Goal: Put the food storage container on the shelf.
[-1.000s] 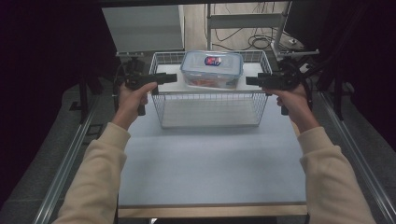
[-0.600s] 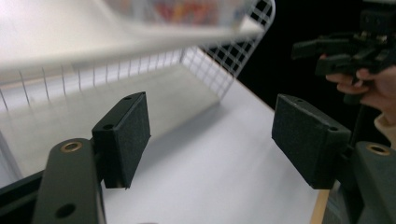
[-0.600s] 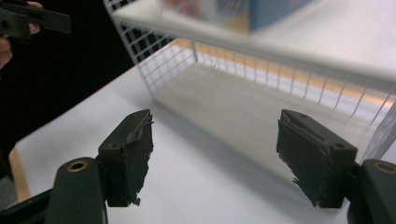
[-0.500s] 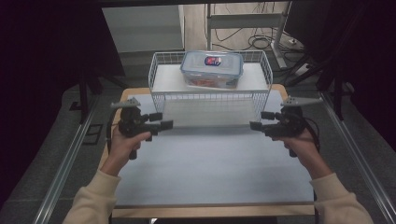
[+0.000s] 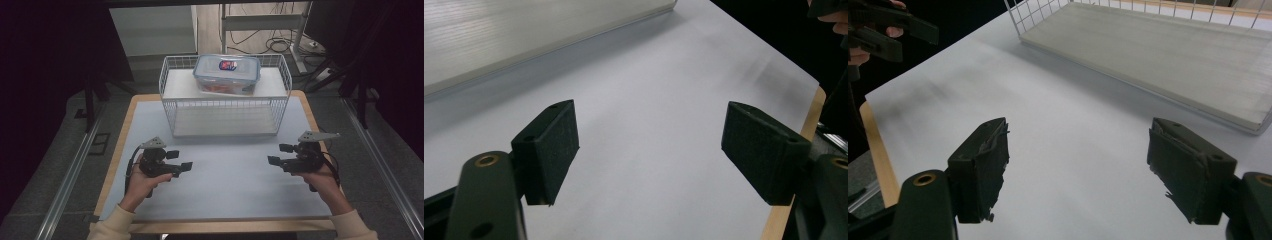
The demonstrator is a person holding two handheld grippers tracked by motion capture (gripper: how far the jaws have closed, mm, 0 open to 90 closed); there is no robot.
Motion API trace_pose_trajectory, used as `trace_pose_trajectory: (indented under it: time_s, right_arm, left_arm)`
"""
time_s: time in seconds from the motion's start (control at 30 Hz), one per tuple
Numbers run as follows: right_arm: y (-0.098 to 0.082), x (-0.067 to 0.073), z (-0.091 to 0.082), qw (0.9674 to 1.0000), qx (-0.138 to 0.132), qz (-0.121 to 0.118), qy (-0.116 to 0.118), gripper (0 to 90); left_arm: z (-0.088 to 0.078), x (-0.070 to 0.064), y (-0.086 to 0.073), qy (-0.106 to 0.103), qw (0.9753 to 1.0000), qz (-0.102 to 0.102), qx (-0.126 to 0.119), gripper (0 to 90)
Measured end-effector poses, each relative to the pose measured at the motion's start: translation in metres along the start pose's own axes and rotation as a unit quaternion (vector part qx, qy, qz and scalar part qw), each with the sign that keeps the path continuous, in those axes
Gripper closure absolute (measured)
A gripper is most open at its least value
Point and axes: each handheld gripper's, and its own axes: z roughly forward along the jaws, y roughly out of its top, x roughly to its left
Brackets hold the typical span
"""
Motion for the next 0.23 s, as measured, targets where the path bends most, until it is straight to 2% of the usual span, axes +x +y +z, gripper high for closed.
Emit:
trace_pose_trajectory:
  time_s: [0.13,0.23]
  right_arm:
    - [0.0032,0.0028,-0.0004,0.9999,-0.001,-0.014,0.002,23.5]
    - [0.0000,0.0035,0.0020,0.9998,0.006,-0.020,-0.002,22.5]
  left_arm:
    - [0.0007,0.0006,-0.0007,0.008,1.0000,0.003,-0.004,21.4]
    - [0.0015,0.0036,-0.0028,0.013,0.9999,-0.004,-0.007,20.7]
